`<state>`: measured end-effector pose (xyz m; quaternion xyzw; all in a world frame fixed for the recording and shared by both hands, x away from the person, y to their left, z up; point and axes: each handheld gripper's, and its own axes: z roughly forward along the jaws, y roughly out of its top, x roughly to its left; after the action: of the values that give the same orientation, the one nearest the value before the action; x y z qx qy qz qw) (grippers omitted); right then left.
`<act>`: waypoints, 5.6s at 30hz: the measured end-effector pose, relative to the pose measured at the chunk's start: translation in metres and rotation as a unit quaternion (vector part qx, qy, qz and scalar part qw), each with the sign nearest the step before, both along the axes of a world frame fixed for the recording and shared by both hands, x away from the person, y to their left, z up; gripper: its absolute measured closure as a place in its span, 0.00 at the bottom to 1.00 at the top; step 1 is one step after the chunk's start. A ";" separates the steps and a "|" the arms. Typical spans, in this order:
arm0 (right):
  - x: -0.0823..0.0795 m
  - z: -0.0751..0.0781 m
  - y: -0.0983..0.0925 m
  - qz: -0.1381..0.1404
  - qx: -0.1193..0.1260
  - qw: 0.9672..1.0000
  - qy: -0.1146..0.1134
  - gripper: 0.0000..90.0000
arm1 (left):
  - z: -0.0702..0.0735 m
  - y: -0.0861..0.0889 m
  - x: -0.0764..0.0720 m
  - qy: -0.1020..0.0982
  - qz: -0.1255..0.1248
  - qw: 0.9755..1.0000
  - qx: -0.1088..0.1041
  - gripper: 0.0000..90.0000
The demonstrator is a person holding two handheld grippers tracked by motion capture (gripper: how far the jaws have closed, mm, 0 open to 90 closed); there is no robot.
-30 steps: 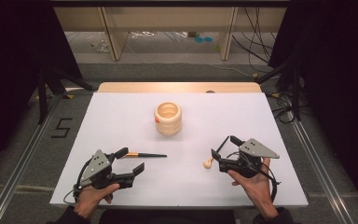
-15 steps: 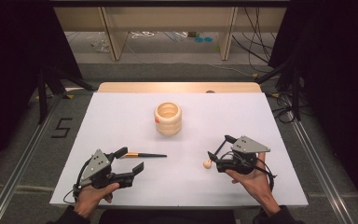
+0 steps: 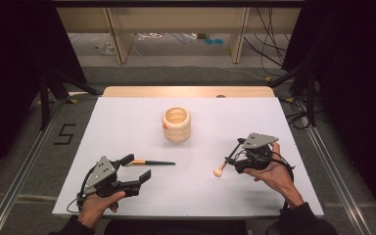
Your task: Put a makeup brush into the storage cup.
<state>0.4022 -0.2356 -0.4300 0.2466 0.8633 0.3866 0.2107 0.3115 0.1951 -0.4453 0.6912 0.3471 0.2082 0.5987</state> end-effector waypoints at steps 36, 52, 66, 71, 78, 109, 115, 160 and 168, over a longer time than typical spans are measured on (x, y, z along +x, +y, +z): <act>0.068 -0.021 0.013 0.092 -0.164 0.978 0.085 0.37 | 0.000 0.000 0.002 0.003 0.001 1.000 0.000 0.18; 0.071 -0.031 0.021 0.109 -0.185 0.968 0.129 0.45 | 0.000 -0.001 0.002 0.004 0.001 1.000 -0.001 0.18; 0.072 -0.031 0.021 0.091 -0.186 0.964 0.169 0.60 | 0.000 -0.001 0.002 0.003 0.002 1.000 -0.002 0.18; 0.072 -0.031 0.022 0.091 -0.186 0.961 0.183 0.67 | 0.000 -0.001 0.002 0.004 0.002 1.000 -0.002 0.18; 0.073 -0.028 0.026 0.088 -0.197 0.955 0.205 0.73 | 0.000 -0.001 0.002 0.005 0.002 1.000 -0.001 0.18; 0.084 -0.023 0.048 0.089 -0.278 0.924 0.245 0.90 | 0.000 0.000 0.002 0.003 0.004 1.000 0.002 0.18; 0.085 -0.022 0.053 0.092 -0.296 0.917 0.250 0.92 | 0.000 0.000 0.003 -0.001 0.002 1.000 -0.001 0.18; 0.091 0.029 0.020 0.031 -0.033 0.993 0.107 0.92 | 0.000 0.003 0.003 0.005 0.011 1.000 -0.002 0.18; 0.091 0.037 0.021 0.035 0.021 0.997 0.073 0.92 | 0.000 0.003 0.003 0.006 0.011 1.000 0.001 0.19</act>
<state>0.4932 -0.2146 -0.3930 0.2483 0.8760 0.3930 0.1284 0.3146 0.1982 -0.4451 0.6889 0.3587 0.2109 0.5935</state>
